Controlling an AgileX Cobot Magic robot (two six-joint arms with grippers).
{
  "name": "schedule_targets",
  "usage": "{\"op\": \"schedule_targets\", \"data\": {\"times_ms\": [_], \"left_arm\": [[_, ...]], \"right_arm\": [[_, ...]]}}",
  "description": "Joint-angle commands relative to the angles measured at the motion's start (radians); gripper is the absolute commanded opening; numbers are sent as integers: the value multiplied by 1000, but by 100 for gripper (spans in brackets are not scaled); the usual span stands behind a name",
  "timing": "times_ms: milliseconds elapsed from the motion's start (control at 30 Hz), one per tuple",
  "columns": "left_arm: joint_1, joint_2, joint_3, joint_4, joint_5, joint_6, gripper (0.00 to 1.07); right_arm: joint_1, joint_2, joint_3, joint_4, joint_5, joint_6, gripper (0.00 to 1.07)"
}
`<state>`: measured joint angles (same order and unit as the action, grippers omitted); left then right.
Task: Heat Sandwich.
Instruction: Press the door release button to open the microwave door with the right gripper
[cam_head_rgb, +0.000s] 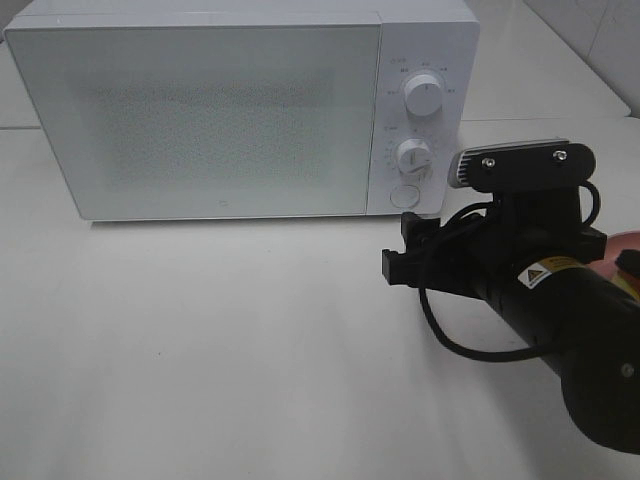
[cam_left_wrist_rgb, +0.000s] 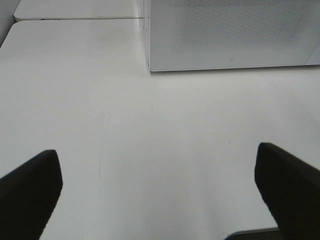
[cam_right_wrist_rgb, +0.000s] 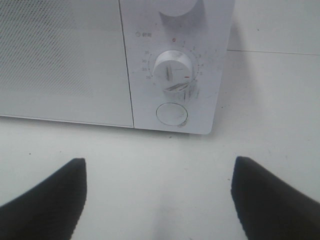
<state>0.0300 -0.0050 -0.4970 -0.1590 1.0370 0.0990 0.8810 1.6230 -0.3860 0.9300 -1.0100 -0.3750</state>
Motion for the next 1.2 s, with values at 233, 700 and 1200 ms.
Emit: {"op": "schedule_targets", "data": {"times_ms": [233,700,1200], "left_arm": [[-5,-26,5,-6,-10,-3,103],[-5,-26,5,-6,-10,-3,103],[-5,-26,5,-6,-10,-3,103]], "right_arm": [[4,3,-12,0,-25,11,76],[4,3,-12,1,-59,810,43],[4,3,-19,0,9,1395,0]]}}
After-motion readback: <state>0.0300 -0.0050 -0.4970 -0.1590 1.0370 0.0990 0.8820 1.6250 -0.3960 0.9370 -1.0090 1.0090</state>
